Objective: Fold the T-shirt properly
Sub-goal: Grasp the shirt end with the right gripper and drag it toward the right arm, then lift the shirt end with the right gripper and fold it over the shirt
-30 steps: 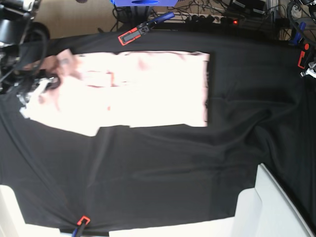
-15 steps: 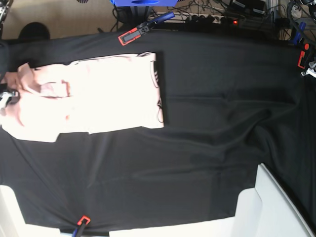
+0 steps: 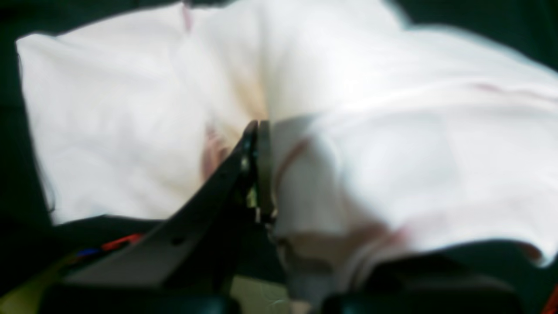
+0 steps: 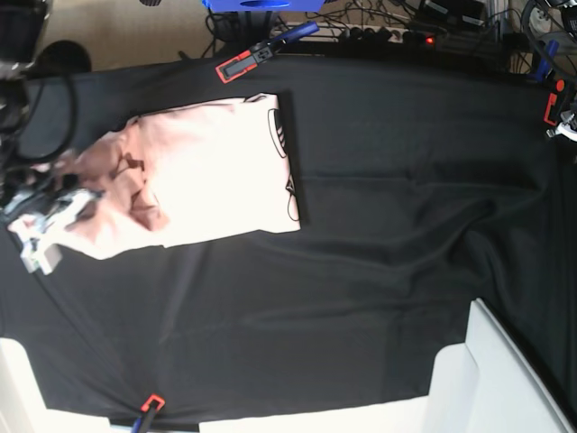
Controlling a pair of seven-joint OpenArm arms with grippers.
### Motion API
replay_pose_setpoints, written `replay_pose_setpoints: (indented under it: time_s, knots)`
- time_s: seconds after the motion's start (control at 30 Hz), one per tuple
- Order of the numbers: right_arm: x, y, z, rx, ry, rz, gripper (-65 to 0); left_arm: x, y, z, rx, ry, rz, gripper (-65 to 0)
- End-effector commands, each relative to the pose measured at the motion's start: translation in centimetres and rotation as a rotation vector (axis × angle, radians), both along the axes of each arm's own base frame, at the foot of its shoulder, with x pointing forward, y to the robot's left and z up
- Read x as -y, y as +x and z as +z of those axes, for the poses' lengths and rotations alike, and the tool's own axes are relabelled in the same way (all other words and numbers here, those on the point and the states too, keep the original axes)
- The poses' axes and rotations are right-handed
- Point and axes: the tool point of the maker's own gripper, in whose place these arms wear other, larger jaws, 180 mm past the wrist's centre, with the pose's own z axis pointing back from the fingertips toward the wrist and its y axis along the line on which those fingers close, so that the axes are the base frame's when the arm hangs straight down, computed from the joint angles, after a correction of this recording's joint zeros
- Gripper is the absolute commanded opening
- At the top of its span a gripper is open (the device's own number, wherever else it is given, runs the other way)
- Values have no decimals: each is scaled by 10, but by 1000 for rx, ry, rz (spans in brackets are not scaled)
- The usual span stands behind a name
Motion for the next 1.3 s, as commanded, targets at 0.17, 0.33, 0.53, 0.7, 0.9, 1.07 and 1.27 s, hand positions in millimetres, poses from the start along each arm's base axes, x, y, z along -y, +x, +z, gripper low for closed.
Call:
replay_pose_setpoints:
  time_s: [0.17, 0.33, 0.53, 0.7, 0.9, 1.07, 1.27]
  knots:
    - [-38, 1, 18, 15, 36, -77, -650, -15, -5, 2, -60, 119, -3, -642]
    - [-13, 4, 25, 16, -29, -119, -650, -17, -7, 1, -74, 131, -2, -642]
    - [30, 4, 35, 10, -141, -145, -650, -16, -7, 0, -74, 129, -1, -642]
    - [41, 1, 41, -3, -125, -339, -650, -13, -7, -2, -71, 118, 2, -642]
    - [10, -12, 50, -44, -52, -455, -650, -12, -8, -3, -71, 115, 2, -642]
    - [-46, -32, 28, -136, -50, -264, -650, -12, -8, -3, -72, 116, 2, -642]
    - [-108, -47, 16, -191, -35, -57, -650, -12, -8, -3, -71, 115, 2, -642]
